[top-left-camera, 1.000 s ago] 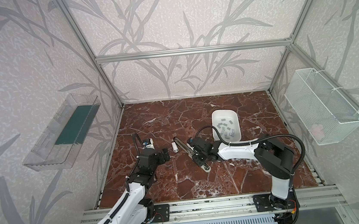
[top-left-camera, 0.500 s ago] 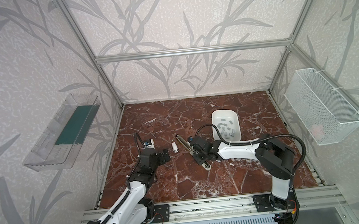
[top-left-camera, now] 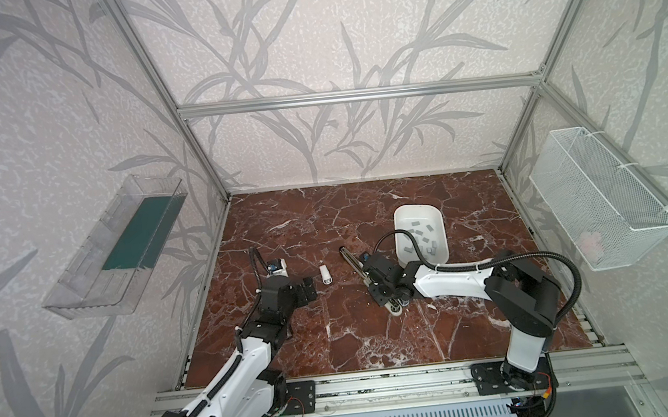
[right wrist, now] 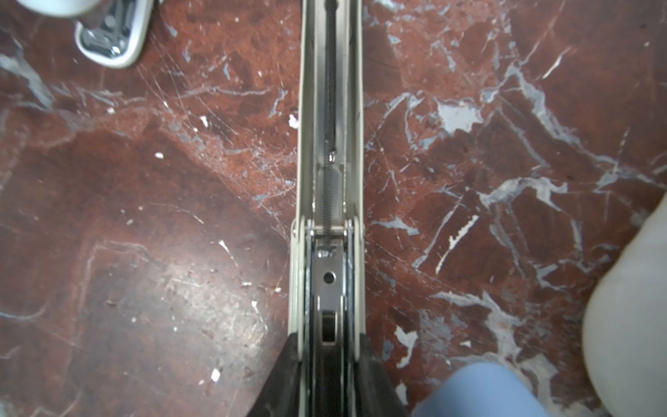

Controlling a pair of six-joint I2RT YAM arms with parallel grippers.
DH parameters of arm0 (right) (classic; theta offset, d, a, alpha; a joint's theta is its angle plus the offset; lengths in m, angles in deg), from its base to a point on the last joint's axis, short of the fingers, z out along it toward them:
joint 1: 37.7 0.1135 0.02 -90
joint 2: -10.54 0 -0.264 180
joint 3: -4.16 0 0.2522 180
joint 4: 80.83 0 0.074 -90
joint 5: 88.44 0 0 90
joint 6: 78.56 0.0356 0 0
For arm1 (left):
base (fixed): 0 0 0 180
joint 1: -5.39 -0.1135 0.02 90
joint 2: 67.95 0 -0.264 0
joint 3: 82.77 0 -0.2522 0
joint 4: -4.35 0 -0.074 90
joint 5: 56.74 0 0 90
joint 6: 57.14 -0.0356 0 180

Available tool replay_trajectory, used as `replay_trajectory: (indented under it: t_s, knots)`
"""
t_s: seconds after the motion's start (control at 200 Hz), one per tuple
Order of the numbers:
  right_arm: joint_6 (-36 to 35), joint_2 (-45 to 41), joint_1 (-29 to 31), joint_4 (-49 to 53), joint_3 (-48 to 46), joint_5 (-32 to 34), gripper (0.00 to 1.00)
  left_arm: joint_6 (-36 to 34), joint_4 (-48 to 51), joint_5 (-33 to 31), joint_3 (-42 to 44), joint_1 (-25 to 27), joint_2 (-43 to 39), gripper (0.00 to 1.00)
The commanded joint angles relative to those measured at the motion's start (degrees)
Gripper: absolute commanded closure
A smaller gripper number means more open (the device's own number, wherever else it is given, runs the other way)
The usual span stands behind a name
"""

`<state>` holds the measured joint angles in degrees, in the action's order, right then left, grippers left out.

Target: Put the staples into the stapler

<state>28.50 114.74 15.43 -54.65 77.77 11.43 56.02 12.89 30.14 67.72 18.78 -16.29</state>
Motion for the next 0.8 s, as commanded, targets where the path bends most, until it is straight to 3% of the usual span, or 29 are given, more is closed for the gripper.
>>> replay_trajectory:
  t_s: [0.0, 0.275, 0.415, 0.54, 0.795]
  knots:
    - [0.6, -1.1, -0.2, 3.9, 0.5, 1.1, 0.67, 1.3, -1.1, -0.4, -1.2, -0.3, 0.2, 0.01]
    - [2.1, -7.9, 5.1, 4.4, 4.6, 5.1, 0.49, 1.5, -0.9, -0.7, -1.1, -0.4, -0.4, 0.01]
    - [5.1, -8.1, 9.0, -1.7, 5.1, 6.6, 0.40, 2.1, -0.1, -2.5, -0.7, -0.4, -2.0, 0.01]
    - [8.0, -2.7, 9.3, -6.3, 7.7, 7.3, 0.37, 2.8, -0.1, -4.3, 0.5, -0.4, -5.0, 0.01]
    - [8.6, 12.5, 9.4, -0.9, 24.4, 9.2, 0.32, 3.3, 0.5, -6.3, 3.7, -0.3, -14.3, 0.01]
